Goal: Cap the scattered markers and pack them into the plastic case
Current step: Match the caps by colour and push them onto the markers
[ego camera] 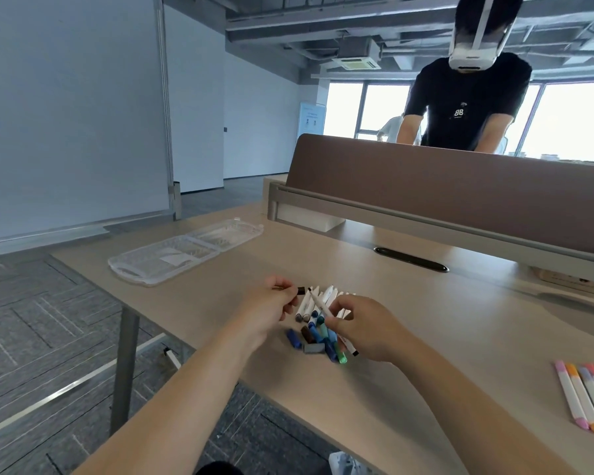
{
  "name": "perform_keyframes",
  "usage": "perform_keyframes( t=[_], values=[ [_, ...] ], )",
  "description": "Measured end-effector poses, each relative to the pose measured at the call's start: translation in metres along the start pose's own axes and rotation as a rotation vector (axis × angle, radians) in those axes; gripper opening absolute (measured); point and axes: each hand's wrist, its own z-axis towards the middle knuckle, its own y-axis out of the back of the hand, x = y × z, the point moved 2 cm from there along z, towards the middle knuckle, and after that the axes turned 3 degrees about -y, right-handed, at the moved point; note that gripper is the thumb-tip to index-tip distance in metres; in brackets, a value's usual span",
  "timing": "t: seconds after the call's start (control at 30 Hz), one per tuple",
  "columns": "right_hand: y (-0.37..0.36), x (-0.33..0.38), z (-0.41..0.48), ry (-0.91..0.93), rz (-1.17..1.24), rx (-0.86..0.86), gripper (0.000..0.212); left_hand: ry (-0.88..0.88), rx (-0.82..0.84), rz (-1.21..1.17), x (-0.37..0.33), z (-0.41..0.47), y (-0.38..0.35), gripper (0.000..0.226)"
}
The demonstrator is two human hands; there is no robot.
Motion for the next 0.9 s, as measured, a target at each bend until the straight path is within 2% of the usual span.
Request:
perform_keyframes(
  t=[0.2, 0.4, 0.63, 0.73, 0.9],
  values=[
    [0.002, -0.002, -0.001, 0.003, -0.012, 0.054, 0.010, 0.001, 0.027, -0.023, 0.002, 0.001, -0.006, 0.012],
    [0.012, -0.001, -0.004, 0.045, -0.018, 0.083, 0.017, -0.064, 0.123, 0.044, -0.005, -0.008, -0.013, 0.010],
    [0.021, -0.004, -0.004, 0.048, 0.010, 0.110, 0.024, -0.099, 0.118, 0.055, -0.002, -0.008, -0.028, 0.017],
    [0.022, -0.015, -0.005, 0.005, 0.061, 0.108, 0.020, -0.121, 0.117, 0.136, -0.001, -0.006, -0.034, 0.013],
    [0.030, -0.042, 0.007, -0.210, 0.044, -0.075, 0.026, -0.142, 0.097, 0.158, -0.010, -0.002, -0.042, 0.014]
  ],
)
